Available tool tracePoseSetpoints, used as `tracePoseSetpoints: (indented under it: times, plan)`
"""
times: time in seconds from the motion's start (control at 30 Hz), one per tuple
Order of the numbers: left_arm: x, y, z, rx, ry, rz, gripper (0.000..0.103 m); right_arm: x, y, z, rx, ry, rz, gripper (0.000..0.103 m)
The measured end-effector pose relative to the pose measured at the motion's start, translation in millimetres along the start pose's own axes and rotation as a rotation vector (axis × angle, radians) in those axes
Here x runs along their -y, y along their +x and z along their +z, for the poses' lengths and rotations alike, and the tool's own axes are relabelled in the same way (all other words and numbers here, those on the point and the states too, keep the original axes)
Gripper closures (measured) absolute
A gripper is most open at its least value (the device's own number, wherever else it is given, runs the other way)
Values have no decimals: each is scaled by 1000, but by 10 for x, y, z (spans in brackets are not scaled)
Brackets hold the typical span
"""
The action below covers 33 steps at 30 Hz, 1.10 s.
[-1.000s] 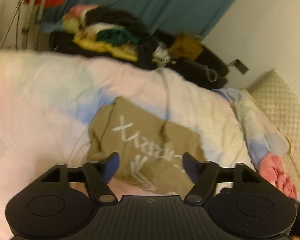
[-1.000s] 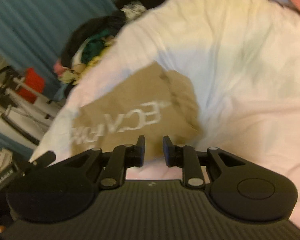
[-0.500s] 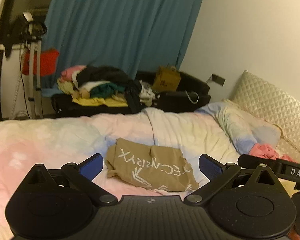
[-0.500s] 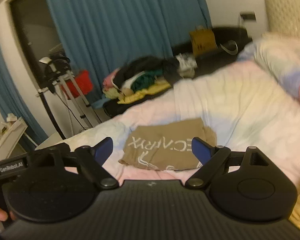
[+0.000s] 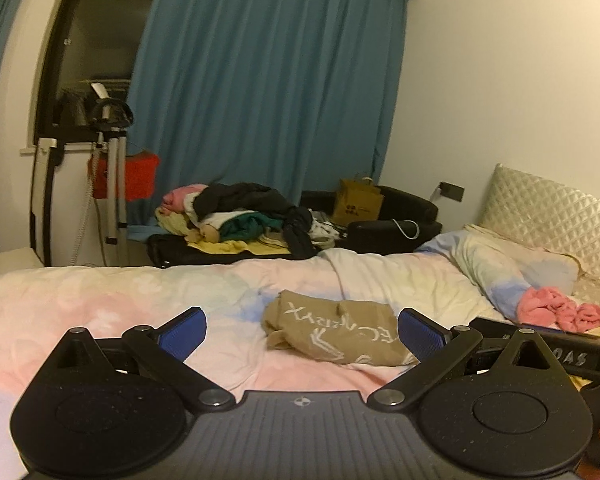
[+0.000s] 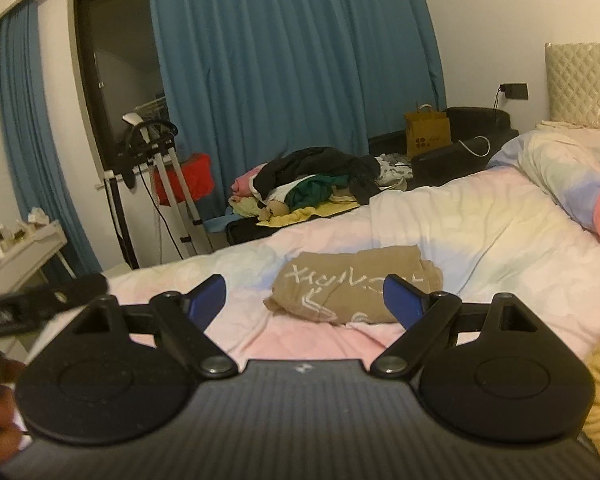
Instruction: Fold clothes
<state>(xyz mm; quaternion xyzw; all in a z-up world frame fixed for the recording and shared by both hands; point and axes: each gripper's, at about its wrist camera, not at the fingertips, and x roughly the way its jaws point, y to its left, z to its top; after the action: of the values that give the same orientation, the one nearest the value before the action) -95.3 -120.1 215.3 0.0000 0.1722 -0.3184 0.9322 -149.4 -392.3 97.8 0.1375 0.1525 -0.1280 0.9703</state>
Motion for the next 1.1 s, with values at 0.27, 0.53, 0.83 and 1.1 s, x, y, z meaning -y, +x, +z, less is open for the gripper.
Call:
tracePoseSetpoints:
  times: [0.27, 0.53, 0.83, 1.1]
  plan:
    - [-119, -100, -306, 11, 22, 47, 0, -92, 202, -342, 4, -27, -43, 16]
    - [-217, -14, -507, 2, 33, 81, 0, -182, 341, -484, 35, -65, -62, 16]
    - [-297, -39, -545, 30, 23, 110, 0, -215, 462, -603, 41, -64, -70, 16]
    - [-297, -43, -549, 23, 25, 124, 0, -266, 484, -645, 36, -97, -73, 16]
